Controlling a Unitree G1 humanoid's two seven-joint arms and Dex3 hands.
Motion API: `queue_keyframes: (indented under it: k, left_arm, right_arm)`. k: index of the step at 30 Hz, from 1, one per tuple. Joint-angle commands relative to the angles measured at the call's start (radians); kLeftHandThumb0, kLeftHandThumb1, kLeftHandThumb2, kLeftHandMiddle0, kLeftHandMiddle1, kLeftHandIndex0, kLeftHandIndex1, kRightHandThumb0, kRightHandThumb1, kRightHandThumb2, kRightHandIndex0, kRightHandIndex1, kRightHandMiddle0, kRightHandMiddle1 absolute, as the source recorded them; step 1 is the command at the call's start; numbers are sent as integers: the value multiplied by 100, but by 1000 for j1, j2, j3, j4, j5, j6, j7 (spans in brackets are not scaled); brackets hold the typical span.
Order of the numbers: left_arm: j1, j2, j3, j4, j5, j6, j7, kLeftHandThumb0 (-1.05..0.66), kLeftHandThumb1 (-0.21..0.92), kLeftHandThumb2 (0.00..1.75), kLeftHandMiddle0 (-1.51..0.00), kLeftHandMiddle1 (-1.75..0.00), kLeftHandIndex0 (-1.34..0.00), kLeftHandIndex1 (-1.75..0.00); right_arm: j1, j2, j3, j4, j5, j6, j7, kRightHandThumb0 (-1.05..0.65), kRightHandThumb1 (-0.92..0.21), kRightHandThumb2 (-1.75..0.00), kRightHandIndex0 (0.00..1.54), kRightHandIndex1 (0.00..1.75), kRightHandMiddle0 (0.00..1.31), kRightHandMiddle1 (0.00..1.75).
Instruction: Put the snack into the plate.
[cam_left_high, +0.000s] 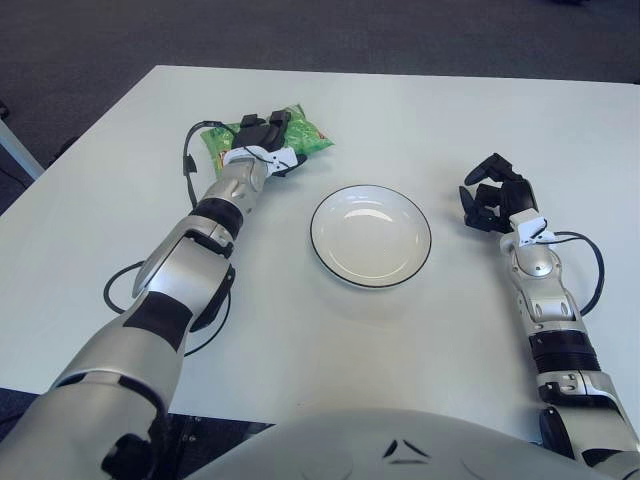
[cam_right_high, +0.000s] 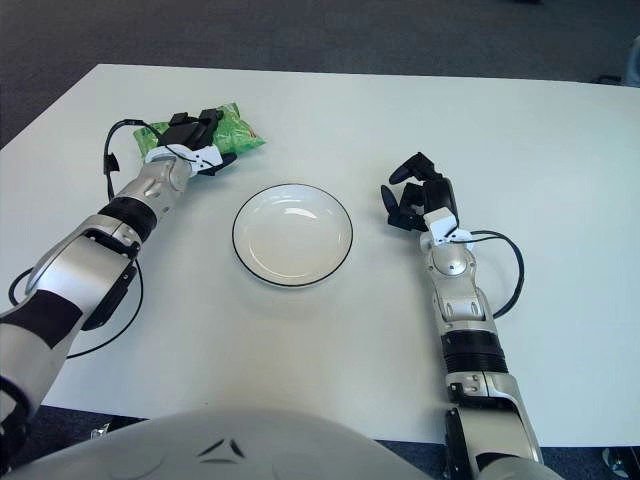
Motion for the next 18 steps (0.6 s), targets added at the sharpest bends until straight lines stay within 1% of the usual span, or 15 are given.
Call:
queue_keyframes:
  k: [1, 7, 8, 9, 10, 11, 12, 13, 14, 18]
  left_arm:
    - [92, 5, -43, 85, 34, 16, 20, 29, 74, 77, -28, -173, 0, -150]
    - [93, 2, -79, 103, 64, 26, 98, 36, 68, 85, -32, -174, 0, -162]
    - [93, 3, -85, 104, 70, 22, 113, 37, 66, 88, -34, -174, -2, -165]
    - [95, 7, -93, 105, 78, 9, 130, 39, 58, 98, -40, -175, -11, -168]
    - [96, 9, -98, 105, 83, -1, 141, 42, 49, 110, -47, -175, -30, -171]
    - [98, 13, -103, 106, 86, -14, 149, 43, 45, 114, -50, -175, -37, -171]
    - [98, 15, -106, 107, 88, -22, 154, 45, 39, 121, -54, -175, -50, -173]
    - [99, 17, -109, 109, 88, -29, 158, 46, 35, 126, -57, -175, -59, -173]
    - [99, 19, -111, 110, 88, -34, 161, 47, 32, 130, -60, -175, -67, -174]
    - [99, 25, -110, 115, 81, -64, 182, 49, 27, 136, -64, -175, -79, -174]
  right_arm:
    - [106, 24, 32, 68, -17, 90, 41, -41, -57, -100, 105, 175, 42, 175]
    - [107, 21, 34, 63, -20, 96, 48, -41, -57, -100, 104, 175, 42, 175]
    - [109, 19, 36, 59, -21, 101, 51, -41, -57, -100, 104, 175, 42, 175]
    - [111, 17, 38, 51, -22, 107, 55, -41, -57, -100, 104, 175, 42, 175]
    - [112, 16, 40, 45, -23, 112, 58, -41, -57, -99, 104, 175, 42, 175]
    - [115, 16, 41, 39, -25, 115, 58, -41, -57, -99, 104, 175, 42, 175]
    - [116, 16, 42, 35, -26, 117, 58, -41, -57, -99, 103, 175, 42, 175]
    - [118, 16, 43, 32, -28, 119, 58, -41, -57, -99, 103, 175, 42, 175]
    - [118, 16, 43, 30, -28, 120, 58, -41, -57, -99, 103, 175, 42, 175]
    - [121, 14, 46, 22, -33, 129, 55, -41, -58, -99, 102, 175, 42, 175]
